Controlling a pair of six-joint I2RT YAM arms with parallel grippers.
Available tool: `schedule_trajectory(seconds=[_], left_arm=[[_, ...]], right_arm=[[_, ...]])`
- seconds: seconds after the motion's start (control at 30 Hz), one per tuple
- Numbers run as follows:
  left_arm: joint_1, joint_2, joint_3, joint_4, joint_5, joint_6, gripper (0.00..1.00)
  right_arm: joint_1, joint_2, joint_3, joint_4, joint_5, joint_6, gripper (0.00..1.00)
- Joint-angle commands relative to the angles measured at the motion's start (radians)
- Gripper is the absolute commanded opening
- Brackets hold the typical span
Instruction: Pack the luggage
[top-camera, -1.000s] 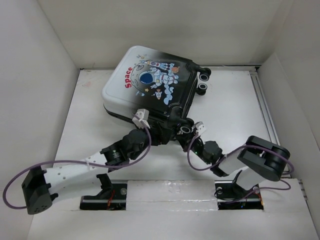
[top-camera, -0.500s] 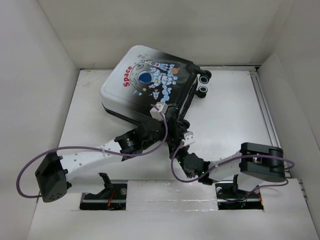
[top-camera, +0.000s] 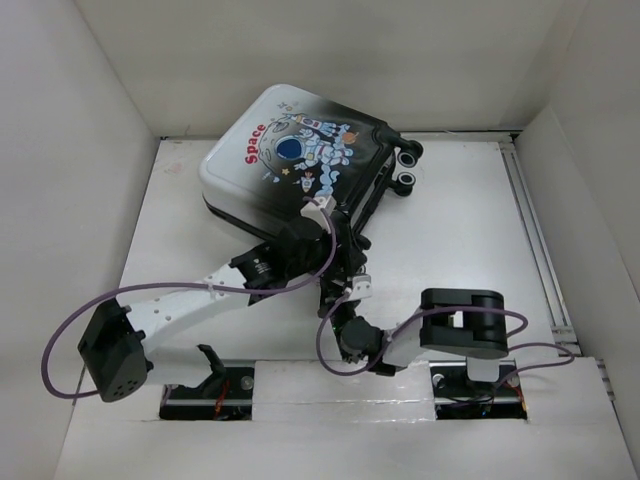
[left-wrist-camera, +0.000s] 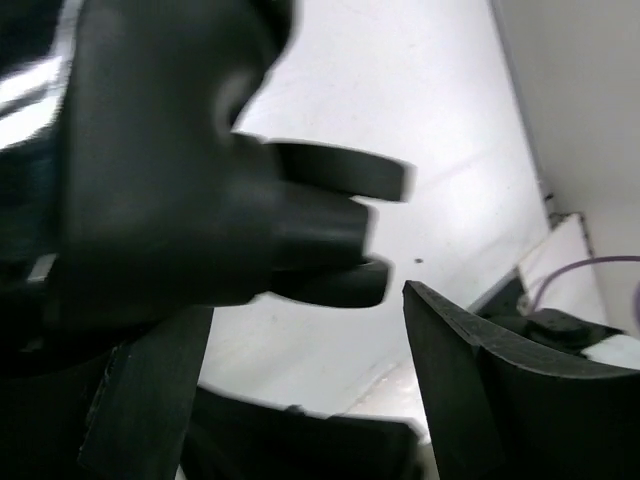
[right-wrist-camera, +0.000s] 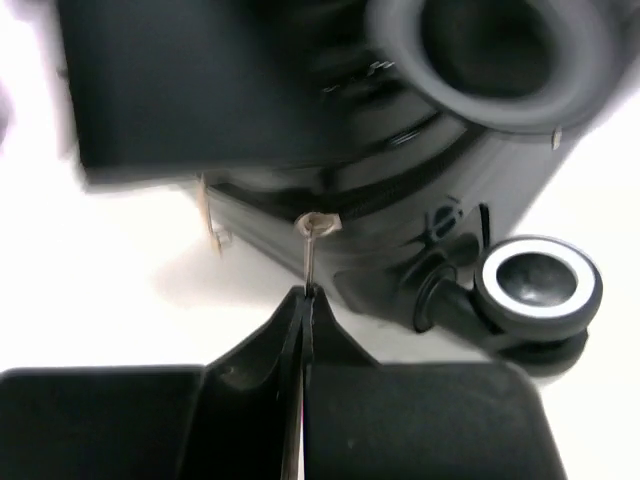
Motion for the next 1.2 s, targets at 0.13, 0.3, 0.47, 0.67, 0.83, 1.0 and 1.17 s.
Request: schedule_trajectory(seconds=[0.13,0.3,0.47,0.67,0.83,1.0,1.17], left_arm=[[-0.015,0.086,0.122,0.258,0.164,-0.06,0.73],[-0.015,0.057,0.11,0.283,0.164,-0.069,0.76],[-0.015,0.008,0.064,0.364,0.174,-0.089,0.76],[-0.015,-0.162,-0.043,0.324,0.0,-0.062,0.74],[-0.028,-0.411,-0.239,0.208,-0.239,-0.071,0.63],[-0.072,-0.496,-0.46,0.186,-0.291,-0.08,0.52],[-0.081,-0.389,-0.504,0.313,-0.218,-0.051,0.53]], right_arm=[[0.097,0.118,0.134,0.169,-0.397,-0.259,0.0],[0.097,0.06,0.089,0.222,-0.382,-0.259,0.03],[0.097,0.019,-0.003,0.252,-0.345,-0.241,0.16],[0.175,-0.168,-0.145,0.101,-0.262,-0.171,0.44],[0.109,-0.46,-0.106,-0.63,-0.366,0.075,0.54],[0.109,-0.743,0.021,-1.172,-0.345,0.175,0.61],[-0.01,-0.998,0.074,-1.418,-0.377,0.132,0.64]])
